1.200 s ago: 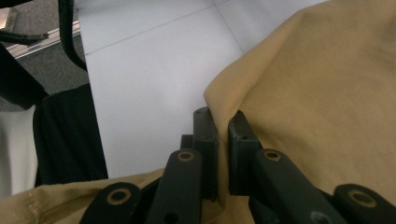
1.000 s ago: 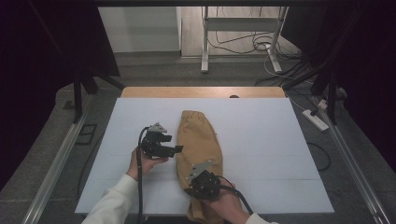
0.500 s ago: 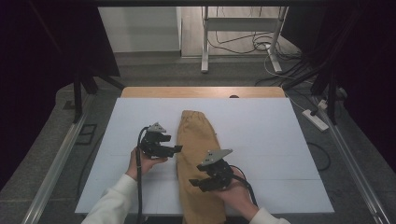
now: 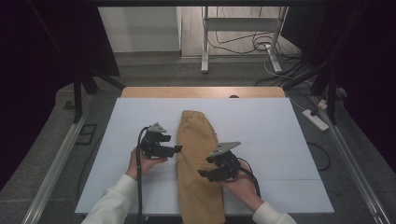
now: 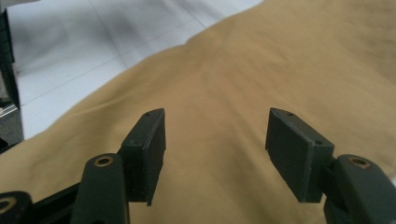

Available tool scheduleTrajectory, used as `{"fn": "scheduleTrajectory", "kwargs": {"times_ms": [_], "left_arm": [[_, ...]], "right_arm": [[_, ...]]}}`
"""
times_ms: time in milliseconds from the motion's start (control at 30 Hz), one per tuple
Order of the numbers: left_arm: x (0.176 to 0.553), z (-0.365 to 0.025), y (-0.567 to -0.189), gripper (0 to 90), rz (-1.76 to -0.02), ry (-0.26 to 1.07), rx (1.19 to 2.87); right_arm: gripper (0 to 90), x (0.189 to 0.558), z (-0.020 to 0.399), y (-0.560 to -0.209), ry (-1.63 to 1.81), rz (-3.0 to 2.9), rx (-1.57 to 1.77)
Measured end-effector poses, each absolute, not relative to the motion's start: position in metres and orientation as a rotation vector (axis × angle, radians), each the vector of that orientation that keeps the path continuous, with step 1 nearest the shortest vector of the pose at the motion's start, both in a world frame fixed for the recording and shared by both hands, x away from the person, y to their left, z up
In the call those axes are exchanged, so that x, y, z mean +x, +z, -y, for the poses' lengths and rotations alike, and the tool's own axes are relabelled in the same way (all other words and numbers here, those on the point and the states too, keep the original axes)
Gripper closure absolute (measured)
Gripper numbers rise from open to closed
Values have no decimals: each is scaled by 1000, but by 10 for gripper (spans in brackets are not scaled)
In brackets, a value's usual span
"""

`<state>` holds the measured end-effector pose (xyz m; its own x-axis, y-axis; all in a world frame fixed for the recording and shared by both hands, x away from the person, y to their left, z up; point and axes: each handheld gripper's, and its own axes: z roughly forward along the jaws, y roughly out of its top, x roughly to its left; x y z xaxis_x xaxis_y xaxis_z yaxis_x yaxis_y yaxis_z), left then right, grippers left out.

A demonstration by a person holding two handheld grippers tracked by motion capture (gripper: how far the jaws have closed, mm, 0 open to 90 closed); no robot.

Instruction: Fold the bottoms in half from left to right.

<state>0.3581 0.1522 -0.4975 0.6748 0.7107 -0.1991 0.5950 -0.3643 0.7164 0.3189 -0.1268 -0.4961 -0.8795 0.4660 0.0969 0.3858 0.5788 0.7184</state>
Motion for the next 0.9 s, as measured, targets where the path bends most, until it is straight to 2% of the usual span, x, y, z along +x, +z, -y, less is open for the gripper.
{"fn": "scheduleTrajectory", "kwargs": {"times_ms": [900], "left_arm": [[364, -155, -500, 266, -1010, 177, 2084]], "right_arm": [[368, 368, 141, -497, 1189, -2636, 828]]}}
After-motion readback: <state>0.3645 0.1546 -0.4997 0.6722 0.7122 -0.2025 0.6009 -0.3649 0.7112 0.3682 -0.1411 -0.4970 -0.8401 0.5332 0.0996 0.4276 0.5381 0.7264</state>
